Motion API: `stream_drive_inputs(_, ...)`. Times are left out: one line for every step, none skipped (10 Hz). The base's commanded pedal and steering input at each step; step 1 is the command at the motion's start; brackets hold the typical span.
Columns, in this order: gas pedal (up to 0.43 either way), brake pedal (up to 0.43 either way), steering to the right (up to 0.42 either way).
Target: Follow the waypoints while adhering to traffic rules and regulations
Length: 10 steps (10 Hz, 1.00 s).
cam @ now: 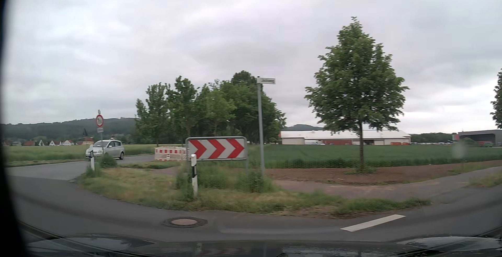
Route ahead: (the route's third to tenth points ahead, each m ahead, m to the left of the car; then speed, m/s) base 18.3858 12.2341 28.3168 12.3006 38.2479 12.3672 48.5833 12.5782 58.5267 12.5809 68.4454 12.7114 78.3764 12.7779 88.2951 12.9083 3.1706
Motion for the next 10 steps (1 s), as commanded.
stream_drive_inputs(0.299, 0.0, -0.859)
stream_drive_inputs(0.311, 0.0, -0.849)
stream_drive_inputs(0.311, 0.0, -0.839)
stream_drive_inputs(0.311, 0.0, -0.827)
stream_drive_inputs(0.311, 0.0, -0.806)
stream_drive_inputs(0.311, 0.0, -0.766)
stream_drive_inputs(0.311, 0.0, -0.721)
stream_drive_inputs(0.311, 0.0, -0.654)
stream_drive_inputs(0.311, 0.0, -0.591)
stream_drive_inputs(0.299, 0.0, -0.527)
